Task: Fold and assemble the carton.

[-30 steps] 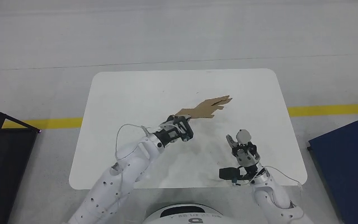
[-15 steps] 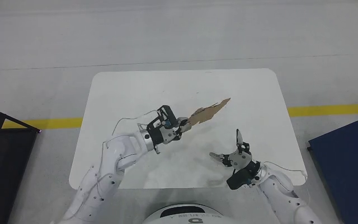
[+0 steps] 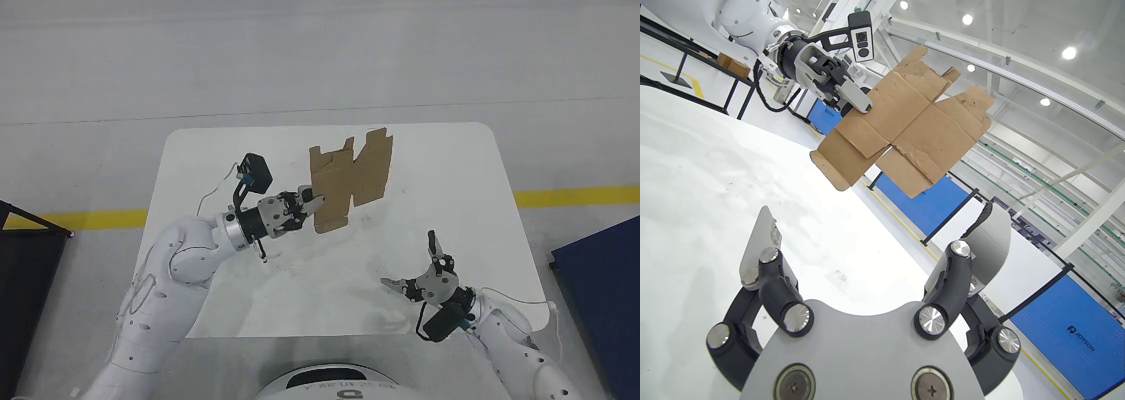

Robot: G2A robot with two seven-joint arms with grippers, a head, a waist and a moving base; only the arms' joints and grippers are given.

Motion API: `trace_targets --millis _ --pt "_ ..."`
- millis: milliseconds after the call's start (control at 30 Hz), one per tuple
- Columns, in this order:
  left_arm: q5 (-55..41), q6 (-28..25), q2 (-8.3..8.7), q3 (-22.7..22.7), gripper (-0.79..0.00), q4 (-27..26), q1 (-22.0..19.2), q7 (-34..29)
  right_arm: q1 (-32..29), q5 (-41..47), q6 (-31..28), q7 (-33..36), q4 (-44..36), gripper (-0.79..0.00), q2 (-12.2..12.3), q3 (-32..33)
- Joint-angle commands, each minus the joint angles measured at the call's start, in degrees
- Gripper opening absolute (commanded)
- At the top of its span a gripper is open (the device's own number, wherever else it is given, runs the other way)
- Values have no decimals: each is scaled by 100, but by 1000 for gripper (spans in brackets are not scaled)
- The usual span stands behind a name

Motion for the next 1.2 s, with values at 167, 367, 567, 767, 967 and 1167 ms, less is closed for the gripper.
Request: trace_targets --millis 167,367,567,767,967,1167 --pt "-3656 -890 126 -93 -785 295 -63 -628 0 0 0 0 0 0 0 0" --pt "-6134 -961 316 -130 -785 506 -273 -2100 0 0 0 0 0 0 0 0" --pt "-7141 -847 408 -223 -785 774 -346 -2876 0 0 0 0 0 0 0 0" --pt "-7141 -847 408 -223 -785 774 -346 -2876 0 0 0 0 0 0 0 0" --pt "-7141 -847 408 -223 -785 774 -346 -2876 0 0 0 0 0 0 0 0" --pt "-6279 -951 441 -437 -785 801 -438 -2937 8 14 1 35 -1 0 -2 -2"
